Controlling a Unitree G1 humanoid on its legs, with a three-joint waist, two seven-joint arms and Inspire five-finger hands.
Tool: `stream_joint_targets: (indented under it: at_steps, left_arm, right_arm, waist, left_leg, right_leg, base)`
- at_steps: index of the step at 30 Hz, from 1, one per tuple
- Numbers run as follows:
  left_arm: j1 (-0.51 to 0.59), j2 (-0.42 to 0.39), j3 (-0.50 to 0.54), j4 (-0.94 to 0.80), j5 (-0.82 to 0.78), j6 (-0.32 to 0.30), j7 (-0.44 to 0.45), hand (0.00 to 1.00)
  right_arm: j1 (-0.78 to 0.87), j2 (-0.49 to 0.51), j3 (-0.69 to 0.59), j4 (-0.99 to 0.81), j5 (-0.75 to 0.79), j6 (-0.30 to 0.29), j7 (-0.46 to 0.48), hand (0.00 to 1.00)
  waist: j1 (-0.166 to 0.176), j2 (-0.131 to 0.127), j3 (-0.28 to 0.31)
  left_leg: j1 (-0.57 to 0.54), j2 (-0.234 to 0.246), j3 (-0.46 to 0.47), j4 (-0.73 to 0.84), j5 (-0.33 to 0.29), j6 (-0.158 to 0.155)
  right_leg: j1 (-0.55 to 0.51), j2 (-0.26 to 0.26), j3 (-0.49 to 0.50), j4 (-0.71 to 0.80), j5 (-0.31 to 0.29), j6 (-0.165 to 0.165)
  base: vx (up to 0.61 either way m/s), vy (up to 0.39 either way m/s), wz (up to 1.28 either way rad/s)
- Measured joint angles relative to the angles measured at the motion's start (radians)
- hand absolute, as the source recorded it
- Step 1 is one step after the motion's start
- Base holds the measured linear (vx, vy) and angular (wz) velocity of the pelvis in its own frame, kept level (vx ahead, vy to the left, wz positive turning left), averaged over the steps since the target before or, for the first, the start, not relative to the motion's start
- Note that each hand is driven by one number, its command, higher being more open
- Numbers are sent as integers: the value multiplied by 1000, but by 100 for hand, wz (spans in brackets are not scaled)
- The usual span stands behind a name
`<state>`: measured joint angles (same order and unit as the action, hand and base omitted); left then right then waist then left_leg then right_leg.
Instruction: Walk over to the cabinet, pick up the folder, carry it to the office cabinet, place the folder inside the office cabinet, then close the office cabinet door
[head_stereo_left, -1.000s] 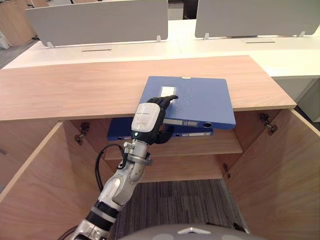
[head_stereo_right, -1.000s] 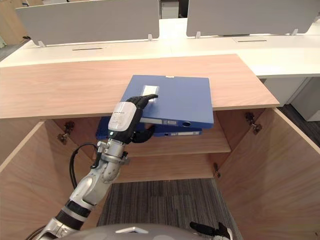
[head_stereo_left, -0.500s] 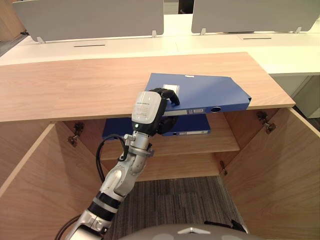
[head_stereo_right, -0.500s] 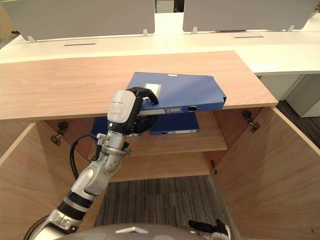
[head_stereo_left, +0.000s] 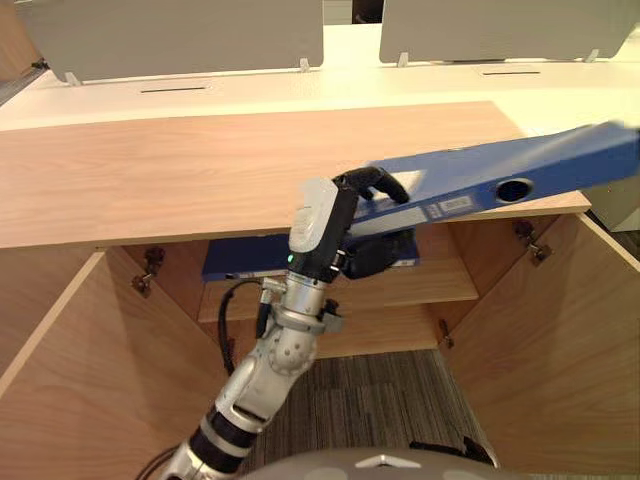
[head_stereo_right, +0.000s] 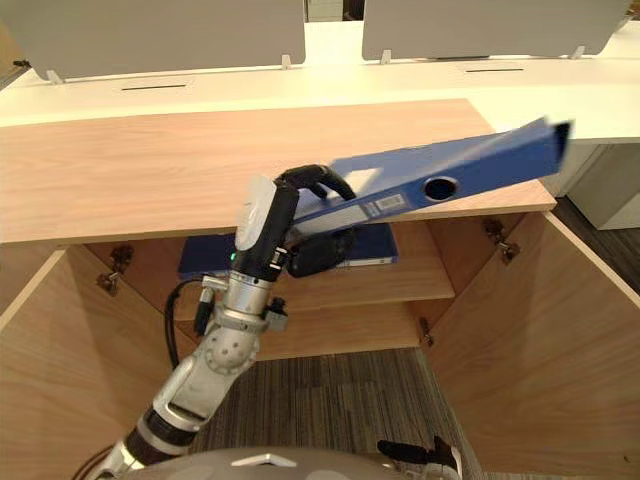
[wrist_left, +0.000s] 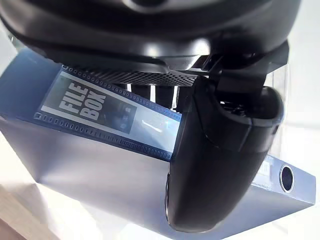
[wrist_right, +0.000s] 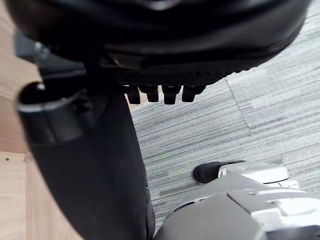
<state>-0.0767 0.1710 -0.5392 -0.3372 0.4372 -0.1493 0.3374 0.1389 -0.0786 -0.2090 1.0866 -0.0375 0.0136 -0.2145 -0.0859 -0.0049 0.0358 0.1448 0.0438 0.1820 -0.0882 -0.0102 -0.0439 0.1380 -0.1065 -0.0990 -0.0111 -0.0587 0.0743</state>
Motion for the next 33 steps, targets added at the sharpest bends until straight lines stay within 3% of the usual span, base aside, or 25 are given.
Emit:
stream_joint_targets:
  at_steps: [7,13,17,25,33]
  left_arm:
    - [29,-41,-33,-47,-372,-5,-5,0]
    - [84,-53,-29,-158,-692,-19,-55,0]
    - [125,-62,2,-206,-783,-32,-83,0]
    - [303,-66,183,-223,-975,-50,-139,0]
    - [401,-70,283,-221,-999,-37,-189,0]
  right_arm:
    - [26,-15,85,-115,0,-6,-29,100]
    - [33,11,185,-384,1,-21,-35,100]
    - [34,52,201,-569,18,-48,-31,100]
    - [128,91,210,-1033,119,-102,25,100]
    - [154,108,189,-1319,161,-157,75,100]
  waist:
    - [3,25,-22]
    - [19,23,-28]
    - [26,12,-35]
    - [28,-18,-26]
    - [27,-21,-23]
  left_leg:
    - [-3,4,5,0,2,2]
    - [-8,7,12,0,6,1]
    - [-8,7,11,4,6,1]
    - [-9,3,9,7,6,2]
    - [-12,3,3,7,6,2]
  right_leg:
    - [-18,3,16,19,-2,2]
    - [-32,7,23,32,-2,2]
    - [-32,6,22,36,-2,2]
    - [-31,2,19,38,-1,3]
    - [-31,1,14,37,-2,3]
  base:
    - [-59,-11,-5]
    - [-42,-12,-3]
    - [-41,-7,1]
    - [-31,-3,1]
    - [-7,-2,1]
